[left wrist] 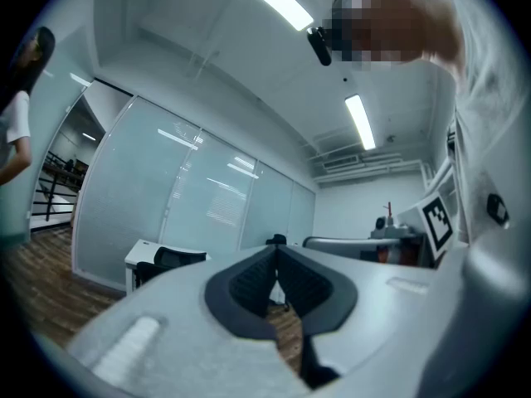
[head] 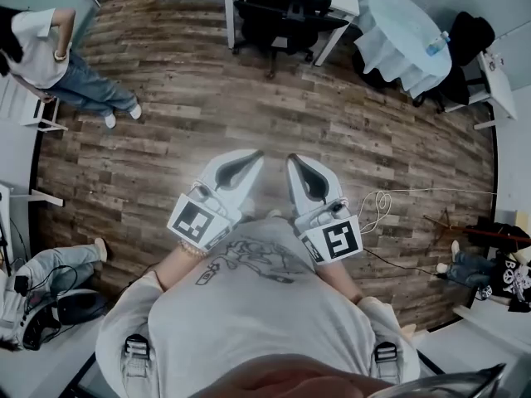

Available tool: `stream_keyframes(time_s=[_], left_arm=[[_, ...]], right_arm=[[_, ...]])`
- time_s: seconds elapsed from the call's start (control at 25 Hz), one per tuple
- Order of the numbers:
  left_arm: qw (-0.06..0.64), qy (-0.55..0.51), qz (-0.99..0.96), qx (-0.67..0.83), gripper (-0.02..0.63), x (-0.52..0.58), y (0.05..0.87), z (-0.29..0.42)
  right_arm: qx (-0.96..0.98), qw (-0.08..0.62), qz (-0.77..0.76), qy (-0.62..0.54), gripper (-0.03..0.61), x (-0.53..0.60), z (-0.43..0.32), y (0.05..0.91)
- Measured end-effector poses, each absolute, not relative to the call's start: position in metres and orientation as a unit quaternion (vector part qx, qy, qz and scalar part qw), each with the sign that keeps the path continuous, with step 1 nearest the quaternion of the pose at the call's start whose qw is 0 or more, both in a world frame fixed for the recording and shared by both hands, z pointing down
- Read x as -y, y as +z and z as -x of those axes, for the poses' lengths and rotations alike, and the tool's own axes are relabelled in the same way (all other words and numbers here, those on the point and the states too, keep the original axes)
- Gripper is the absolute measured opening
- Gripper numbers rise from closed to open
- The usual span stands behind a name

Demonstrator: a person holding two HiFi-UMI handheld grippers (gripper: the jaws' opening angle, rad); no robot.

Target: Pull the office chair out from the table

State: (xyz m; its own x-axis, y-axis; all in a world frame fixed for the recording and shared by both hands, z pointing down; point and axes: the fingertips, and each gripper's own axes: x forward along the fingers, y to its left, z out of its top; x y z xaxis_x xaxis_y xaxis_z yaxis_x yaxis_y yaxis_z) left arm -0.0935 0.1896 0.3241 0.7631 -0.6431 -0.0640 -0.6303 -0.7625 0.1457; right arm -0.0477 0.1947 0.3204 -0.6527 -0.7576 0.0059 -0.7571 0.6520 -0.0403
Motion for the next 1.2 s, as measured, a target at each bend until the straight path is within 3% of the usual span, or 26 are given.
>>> stream_keyframes(time_s=[0.64,1.2], left_arm=[[0.060,-0.061,-0.931,0.354,0.005,-0.178,0.325,0.119],[0.054,-0.057,-0.933,0.351,0.005,-0.113,0.330,0.101]], right_arm=[[-0.911,-0.001,0.411,-0.014,0.006,-0.182,0.069,0.321],[-0.911,0.003,0.413,-0.009,0.006,-0.117,0.052,0.328]])
